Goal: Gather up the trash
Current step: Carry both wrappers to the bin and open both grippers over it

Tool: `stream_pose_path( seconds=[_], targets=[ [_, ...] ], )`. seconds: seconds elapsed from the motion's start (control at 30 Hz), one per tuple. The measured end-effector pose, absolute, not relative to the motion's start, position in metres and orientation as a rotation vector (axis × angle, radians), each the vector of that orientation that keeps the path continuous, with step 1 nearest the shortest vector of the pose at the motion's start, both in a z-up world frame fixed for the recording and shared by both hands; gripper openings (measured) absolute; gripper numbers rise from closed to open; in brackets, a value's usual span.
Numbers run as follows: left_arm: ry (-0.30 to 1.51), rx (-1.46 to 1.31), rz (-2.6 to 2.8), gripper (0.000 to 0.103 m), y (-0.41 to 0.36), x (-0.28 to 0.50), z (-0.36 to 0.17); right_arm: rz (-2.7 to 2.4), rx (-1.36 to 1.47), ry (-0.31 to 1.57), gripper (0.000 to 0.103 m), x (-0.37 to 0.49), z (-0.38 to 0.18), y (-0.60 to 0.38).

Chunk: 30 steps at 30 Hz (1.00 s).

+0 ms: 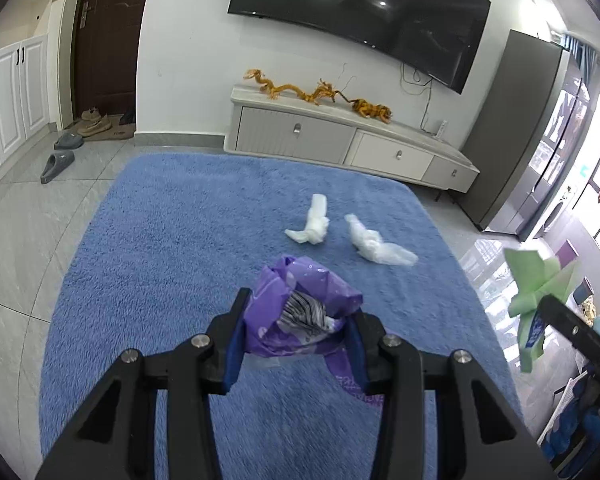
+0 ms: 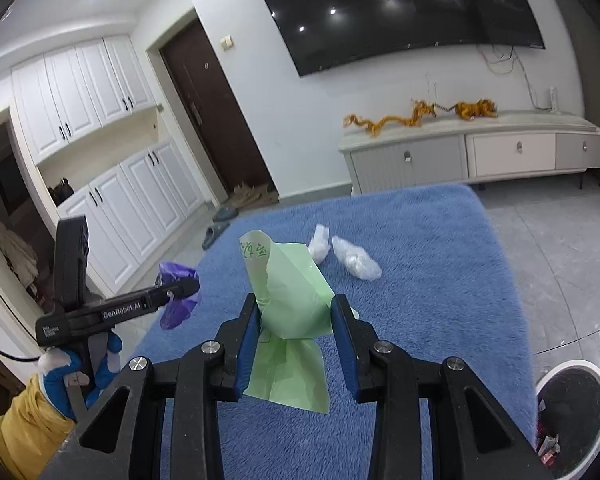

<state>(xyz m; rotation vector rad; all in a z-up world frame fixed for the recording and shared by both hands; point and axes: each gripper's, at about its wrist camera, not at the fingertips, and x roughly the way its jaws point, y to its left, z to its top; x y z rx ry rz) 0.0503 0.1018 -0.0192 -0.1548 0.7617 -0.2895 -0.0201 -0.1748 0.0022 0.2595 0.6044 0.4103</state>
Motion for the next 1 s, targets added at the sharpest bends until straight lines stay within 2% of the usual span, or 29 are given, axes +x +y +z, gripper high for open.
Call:
stream_pose_path(
  seconds=[0.3,0.47,0.73,1.0],
  targets=[
    [0.719,-0.126,-0.348,0.041,0.071,0.022,0.011,0.344,0.357,0.482,0.033,-0.067,0.032,-0.230],
    [0.763,-0.086,-0.408,0.041,0.034,0.025,-0.004,0.279,0.432,0.438,0.034,-0.080,0.029,-0.274],
    [0.856,-0.053,-0.551,0.041,-0.048,0.035,-0.037,0.094,0.604,0.454,0.034,-0.090,-0.021,-0.367],
    [0.931,0.054,-0.756,0.041,-0.164,0.041,-0.053,-0.094,0.746,0.530,0.034,-0.093,-0.092,-0.452]
  ],
)
